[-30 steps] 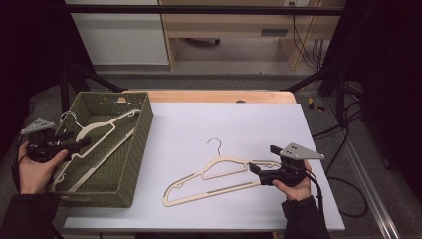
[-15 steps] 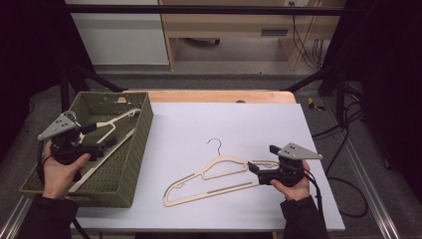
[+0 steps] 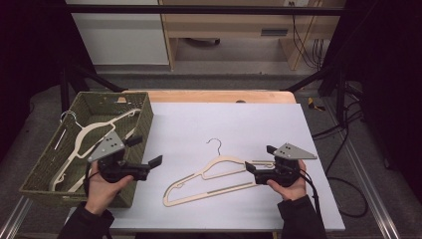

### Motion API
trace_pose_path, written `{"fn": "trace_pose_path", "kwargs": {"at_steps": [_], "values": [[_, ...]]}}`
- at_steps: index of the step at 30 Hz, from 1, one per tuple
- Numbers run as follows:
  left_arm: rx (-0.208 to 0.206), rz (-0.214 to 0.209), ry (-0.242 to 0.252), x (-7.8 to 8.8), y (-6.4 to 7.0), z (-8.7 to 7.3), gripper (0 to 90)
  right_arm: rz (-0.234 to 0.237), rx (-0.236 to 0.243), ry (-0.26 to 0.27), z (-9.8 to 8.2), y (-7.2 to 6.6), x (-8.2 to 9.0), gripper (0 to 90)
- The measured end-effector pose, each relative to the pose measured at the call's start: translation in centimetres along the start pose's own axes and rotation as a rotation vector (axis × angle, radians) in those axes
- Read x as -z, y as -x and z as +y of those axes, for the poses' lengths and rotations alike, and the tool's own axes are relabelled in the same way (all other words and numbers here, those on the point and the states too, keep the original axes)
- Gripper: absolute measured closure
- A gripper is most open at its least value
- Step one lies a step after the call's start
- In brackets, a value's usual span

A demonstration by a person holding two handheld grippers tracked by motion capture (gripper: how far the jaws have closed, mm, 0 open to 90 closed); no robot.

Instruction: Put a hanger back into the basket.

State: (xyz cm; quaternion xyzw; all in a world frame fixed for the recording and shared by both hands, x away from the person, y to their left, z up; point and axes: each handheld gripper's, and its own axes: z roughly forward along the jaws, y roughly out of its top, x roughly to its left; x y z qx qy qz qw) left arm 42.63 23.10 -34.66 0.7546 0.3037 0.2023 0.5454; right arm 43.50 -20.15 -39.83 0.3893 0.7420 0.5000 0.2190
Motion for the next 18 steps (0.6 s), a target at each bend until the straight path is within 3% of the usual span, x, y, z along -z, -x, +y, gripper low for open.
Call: {"fn": "trace_pose_path", "kwargs": {"at_steps": [7, 13, 18], "values": [[-0.011, -0.052, -0.026, -1.7, 1.7, -1.5, 5.6, 0.003, 0.005, -0.008, 0.0, -0.4, -0.9, 7.1], [-0.003, -0.064, -0.045, -2.6, 2.1, -2.6, 5.6, -0.007, 0.002, -0.030, 0.2, -1.1, -2.1, 8.6], [0.008, -0.067, -0.090, -3.6, 2.1, -3.7, 5.7, -0.026, -0.001, -0.060, 0.5, -1.6, -3.8, 12.0]]}}
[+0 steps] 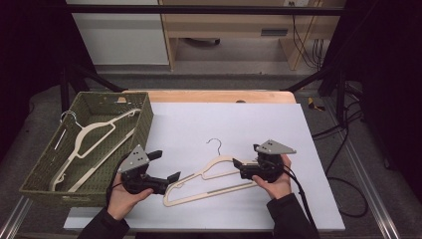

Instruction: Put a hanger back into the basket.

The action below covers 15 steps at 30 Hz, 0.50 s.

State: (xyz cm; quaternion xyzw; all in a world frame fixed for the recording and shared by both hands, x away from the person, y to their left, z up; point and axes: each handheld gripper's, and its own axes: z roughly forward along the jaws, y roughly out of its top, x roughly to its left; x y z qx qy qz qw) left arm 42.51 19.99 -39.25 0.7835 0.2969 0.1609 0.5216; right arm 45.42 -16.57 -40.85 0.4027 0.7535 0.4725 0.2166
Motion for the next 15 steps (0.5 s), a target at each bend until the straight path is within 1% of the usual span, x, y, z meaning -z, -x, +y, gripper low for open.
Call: {"fn": "trace_pose_path", "kwargs": {"at_steps": [1, 2, 3, 4, 5, 6, 9, 11, 12, 13, 15], "values": [[0.001, -0.001, -0.008, -0.2, 0.0, -0.1, 5.6, -0.006, -0.006, -0.004, 0.1, -0.2, -0.4, 12.7], [0.002, -0.006, -0.013, -0.3, 0.0, -0.2, 5.6, -0.007, -0.005, -0.016, 0.4, -0.3, -1.1, 14.0], [-0.003, -0.012, -0.020, -0.5, 0.1, -0.4, 5.6, -0.015, -0.012, -0.020, 0.6, -0.5, -1.5, 14.7], [-0.003, -0.012, -0.020, -0.5, 0.1, -0.4, 5.6, -0.015, -0.012, -0.020, 0.6, -0.5, -1.5, 14.7], [-0.003, -0.016, -0.025, -0.6, 0.1, -0.6, 5.6, -0.017, -0.014, -0.033, 1.0, -0.8, -2.4, 15.5], [-0.003, -0.016, -0.025, -0.6, 0.1, -0.6, 5.6, -0.017, -0.014, -0.033, 1.0, -0.8, -2.4, 15.5], [0.000, -0.017, -0.025, -0.6, 0.1, -1.0, 5.6, -0.031, -0.021, -0.059, 1.4, -1.1, -3.9, 17.1], [0.004, -0.016, -0.029, -0.6, 0.0, -1.2, 5.6, -0.041, -0.025, -0.077, 1.6, -1.3, -5.1, 18.5], [0.008, -0.016, -0.027, -0.6, -0.1, -1.3, 5.6, -0.045, -0.036, -0.091, 1.7, -1.4, -5.7, 19.2], [0.010, -0.017, -0.029, -0.6, -0.1, -1.4, 5.6, -0.060, -0.022, -0.111, 1.8, -1.7, -6.9, 21.5], [0.010, -0.017, -0.030, -0.7, -0.1, -1.6, 5.7, -0.077, -0.019, -0.134, 1.8, -2.1, -8.1, 23.0]]}}
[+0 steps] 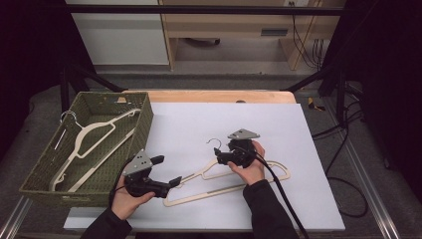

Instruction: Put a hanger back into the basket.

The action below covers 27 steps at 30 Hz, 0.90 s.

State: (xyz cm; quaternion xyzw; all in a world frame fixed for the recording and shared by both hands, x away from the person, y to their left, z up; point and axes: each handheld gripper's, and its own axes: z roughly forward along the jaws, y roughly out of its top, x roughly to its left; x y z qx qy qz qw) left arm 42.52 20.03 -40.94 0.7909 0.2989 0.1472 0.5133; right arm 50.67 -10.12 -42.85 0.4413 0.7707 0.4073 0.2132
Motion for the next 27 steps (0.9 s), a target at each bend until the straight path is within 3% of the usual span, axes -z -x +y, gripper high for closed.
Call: {"fn": "trace_pose_path", "kwargs": {"at_steps": [2, 7, 13, 22, 27], "values": [[-0.002, -0.002, -0.008, -0.2, 0.0, -0.1, 5.7, -0.002, 0.001, -0.011, 0.1, -0.1, -0.6, 24.1], [-0.008, 0.001, -0.019, -0.4, -0.1, -0.3, 5.7, -0.044, 0.023, -0.105, 0.0, -0.5, -3.6, 35.0], [-0.006, 0.001, -0.023, -0.4, -0.2, -0.4, 5.7, -0.062, -0.006, -0.175, -0.4, -0.5, -5.6, 46.0], [-0.001, 0.003, -0.034, -0.7, -0.2, -0.6, 5.8, -0.092, -0.025, -0.216, -0.7, -0.1, -6.5, 66.7], [0.002, 0.006, -0.034, -0.8, -0.2, -0.6, 6.0, -0.082, -0.020, -0.220, -0.8, -0.4, -6.6, 76.3]]}}
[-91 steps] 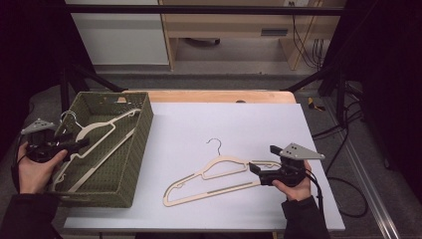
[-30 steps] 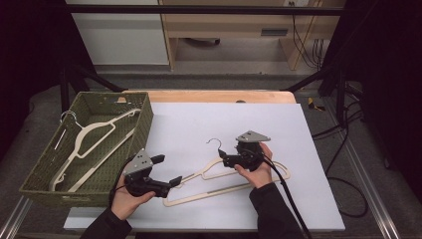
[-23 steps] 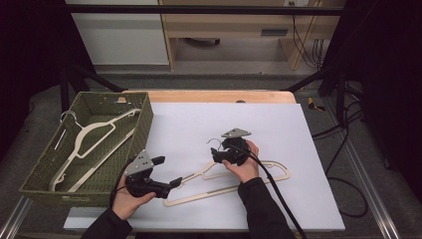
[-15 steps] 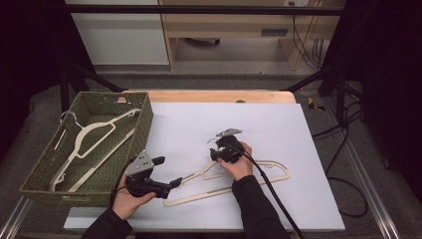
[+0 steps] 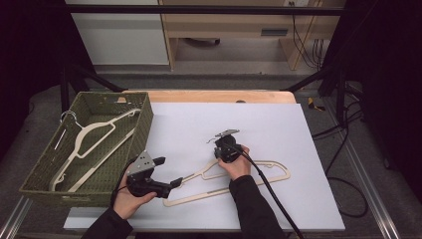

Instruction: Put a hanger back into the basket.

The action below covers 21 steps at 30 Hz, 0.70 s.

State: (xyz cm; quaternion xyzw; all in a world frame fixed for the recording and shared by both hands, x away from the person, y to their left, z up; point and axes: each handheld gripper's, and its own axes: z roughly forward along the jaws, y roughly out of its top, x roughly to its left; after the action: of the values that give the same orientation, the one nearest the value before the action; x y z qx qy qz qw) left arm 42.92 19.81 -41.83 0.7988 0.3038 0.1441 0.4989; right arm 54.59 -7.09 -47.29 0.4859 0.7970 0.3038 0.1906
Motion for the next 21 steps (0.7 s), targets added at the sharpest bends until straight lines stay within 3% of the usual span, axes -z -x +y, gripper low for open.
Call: {"fn": "trace_pose_path", "kwargs": {"at_steps": [6, 13, 21], "values": [[0.000, -0.004, -0.008, -0.2, 0.1, -0.1, 6.2, -0.022, -0.007, -0.015, 0.1, -0.5, 0.0, 86.6], [-0.001, -0.013, -0.033, -1.0, 0.0, 0.0, 7.5, -0.011, -0.049, -0.023, 0.2, -0.2, 0.0, 88.4], [-0.029, -0.011, -0.097, -3.5, 0.0, 0.5, 9.8, 0.007, -0.077, -0.006, 0.0, 0.1, 0.2, 89.0]]}}
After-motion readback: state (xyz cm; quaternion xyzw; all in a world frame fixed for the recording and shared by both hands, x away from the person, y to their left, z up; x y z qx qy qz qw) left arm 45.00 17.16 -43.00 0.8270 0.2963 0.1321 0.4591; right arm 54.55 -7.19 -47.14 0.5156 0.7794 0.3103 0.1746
